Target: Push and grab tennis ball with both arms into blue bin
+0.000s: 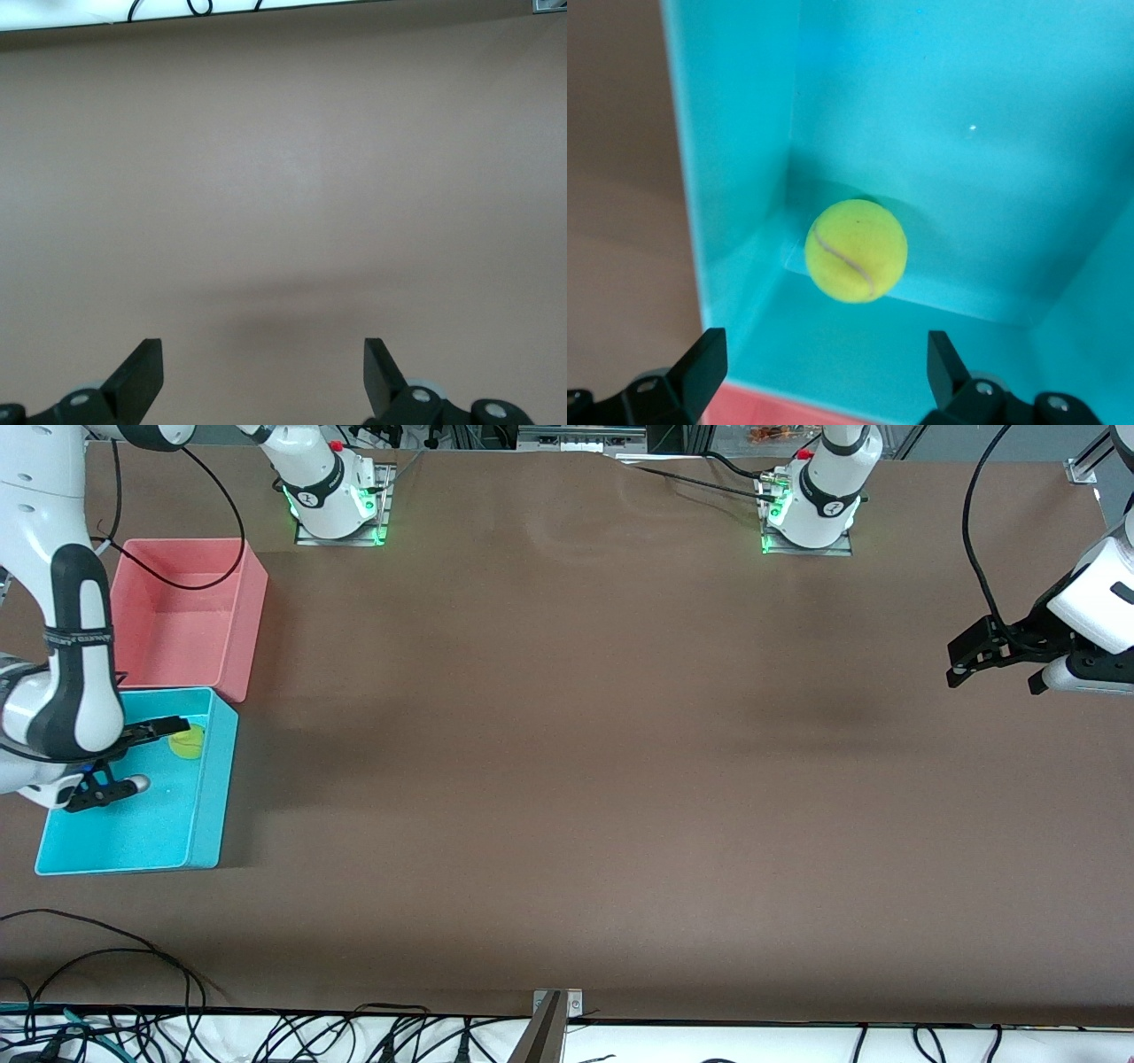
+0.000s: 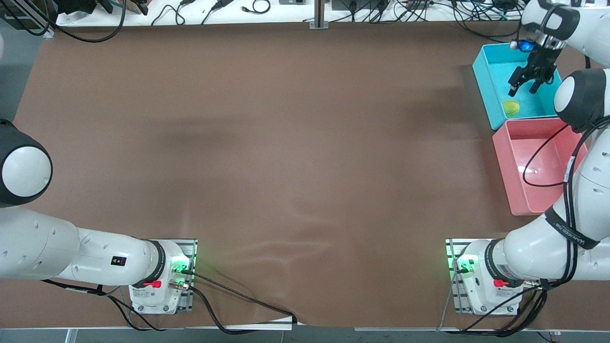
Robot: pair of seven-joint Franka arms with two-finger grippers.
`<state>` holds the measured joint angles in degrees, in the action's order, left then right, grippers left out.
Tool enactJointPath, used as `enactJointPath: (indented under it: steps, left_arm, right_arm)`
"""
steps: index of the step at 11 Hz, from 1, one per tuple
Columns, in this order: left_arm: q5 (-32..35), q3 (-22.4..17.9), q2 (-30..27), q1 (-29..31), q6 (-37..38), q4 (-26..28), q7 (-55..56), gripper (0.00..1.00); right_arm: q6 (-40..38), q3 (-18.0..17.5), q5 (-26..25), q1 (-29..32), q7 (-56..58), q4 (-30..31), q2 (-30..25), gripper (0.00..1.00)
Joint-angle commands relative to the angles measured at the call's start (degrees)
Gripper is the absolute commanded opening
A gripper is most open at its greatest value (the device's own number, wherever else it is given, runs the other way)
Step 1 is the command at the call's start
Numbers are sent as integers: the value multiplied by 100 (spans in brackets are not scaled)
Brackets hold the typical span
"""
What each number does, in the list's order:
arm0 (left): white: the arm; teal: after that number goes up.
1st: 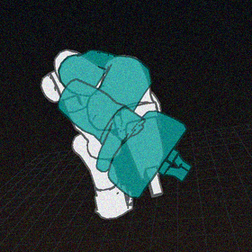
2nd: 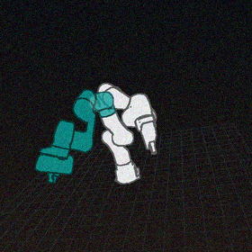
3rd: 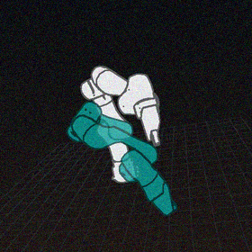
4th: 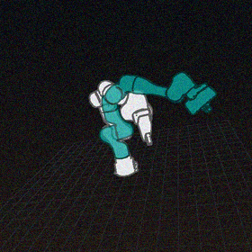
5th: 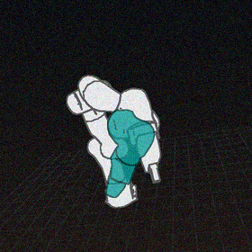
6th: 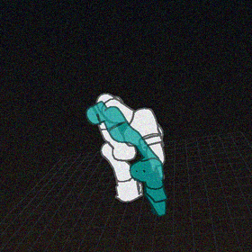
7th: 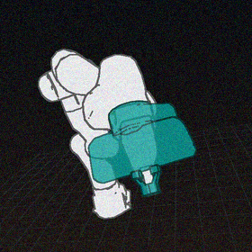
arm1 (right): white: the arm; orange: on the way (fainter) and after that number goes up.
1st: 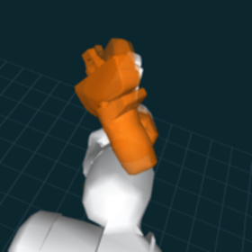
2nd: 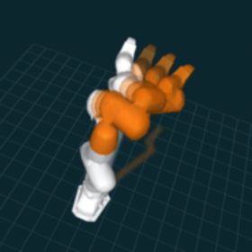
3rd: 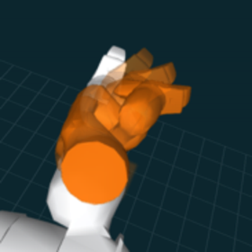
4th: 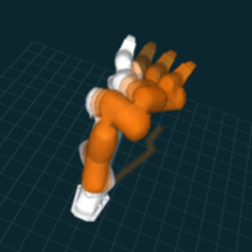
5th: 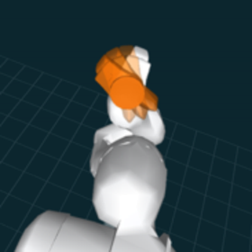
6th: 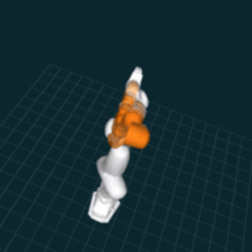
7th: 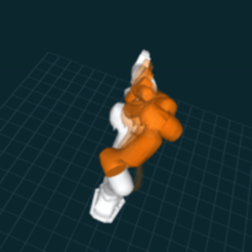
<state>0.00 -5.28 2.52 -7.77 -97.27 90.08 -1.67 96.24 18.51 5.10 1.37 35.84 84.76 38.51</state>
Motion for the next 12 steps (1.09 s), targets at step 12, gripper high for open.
enactJointPath:
  steps: [12]
  left_arm:
    - [79,-8,91,12,120,-131,-79,100]
  right_arm:
    - [262,-84,-394,-1270,-2018,898,-2969,96]
